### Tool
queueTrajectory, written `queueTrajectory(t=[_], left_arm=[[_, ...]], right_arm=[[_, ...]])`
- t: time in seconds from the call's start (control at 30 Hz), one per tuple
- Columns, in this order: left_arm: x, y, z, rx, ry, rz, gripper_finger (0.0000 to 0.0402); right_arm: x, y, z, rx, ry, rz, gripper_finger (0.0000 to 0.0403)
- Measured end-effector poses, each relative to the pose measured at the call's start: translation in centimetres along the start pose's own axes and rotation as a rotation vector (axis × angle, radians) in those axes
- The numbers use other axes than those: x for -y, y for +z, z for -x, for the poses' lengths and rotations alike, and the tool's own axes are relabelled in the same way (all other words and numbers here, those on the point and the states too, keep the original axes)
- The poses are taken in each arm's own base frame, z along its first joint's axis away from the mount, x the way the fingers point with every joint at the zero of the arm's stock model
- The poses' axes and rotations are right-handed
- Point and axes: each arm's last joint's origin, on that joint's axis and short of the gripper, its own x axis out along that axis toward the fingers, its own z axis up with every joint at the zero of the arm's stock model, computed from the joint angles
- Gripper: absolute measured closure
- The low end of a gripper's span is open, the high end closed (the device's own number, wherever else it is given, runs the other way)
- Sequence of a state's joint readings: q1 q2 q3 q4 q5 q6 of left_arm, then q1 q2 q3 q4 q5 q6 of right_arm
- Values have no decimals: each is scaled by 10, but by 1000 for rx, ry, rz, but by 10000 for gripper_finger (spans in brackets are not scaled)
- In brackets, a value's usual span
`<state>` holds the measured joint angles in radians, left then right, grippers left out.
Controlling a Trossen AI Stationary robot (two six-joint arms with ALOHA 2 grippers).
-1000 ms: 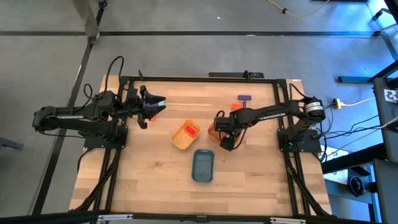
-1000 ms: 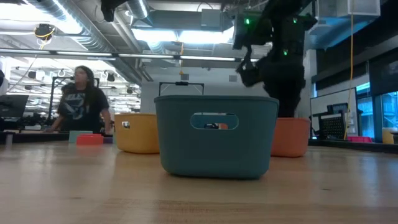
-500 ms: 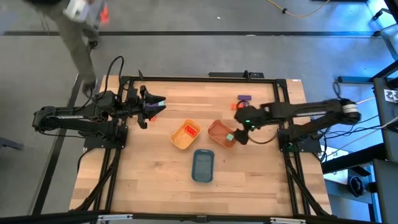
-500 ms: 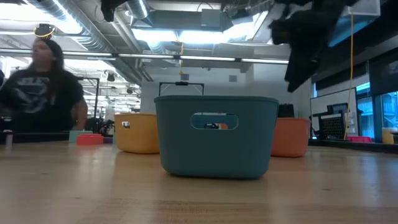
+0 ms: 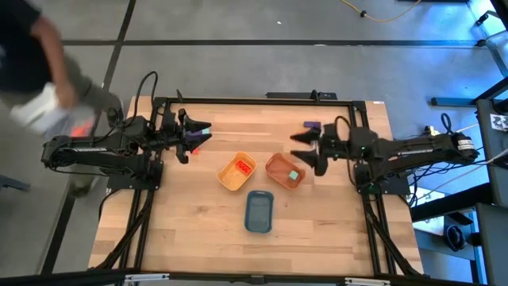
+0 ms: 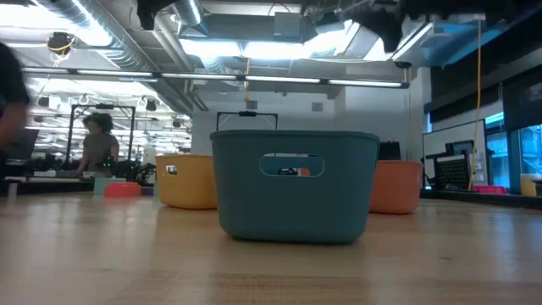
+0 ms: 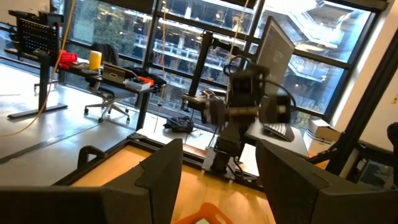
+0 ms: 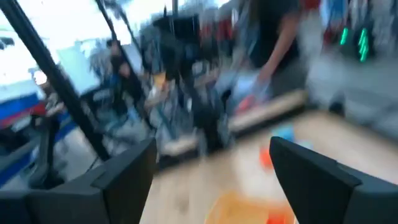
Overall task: Sort & place blocks by color
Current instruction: Put the left orange studded block into the yellow bin
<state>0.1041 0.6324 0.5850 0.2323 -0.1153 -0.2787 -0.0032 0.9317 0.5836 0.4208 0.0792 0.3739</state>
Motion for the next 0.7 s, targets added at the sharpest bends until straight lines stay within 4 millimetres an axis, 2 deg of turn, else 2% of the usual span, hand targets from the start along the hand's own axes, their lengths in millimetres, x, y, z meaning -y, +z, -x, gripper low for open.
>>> queueTrajectory(t=[0.17, 0.5, 0.7], left_arm=[[1, -1, 0, -11, -25, 0, 205], [1, -1, 0, -12, -23, -1, 205], [-2, -3, -2, -8, 56, 42, 205]], right_arm=[[-5, 16, -1, 78, -18, 14, 87], [-5, 14, -1, 50, -7, 8, 87], [-5, 14, -1, 49, -7, -1, 87]])
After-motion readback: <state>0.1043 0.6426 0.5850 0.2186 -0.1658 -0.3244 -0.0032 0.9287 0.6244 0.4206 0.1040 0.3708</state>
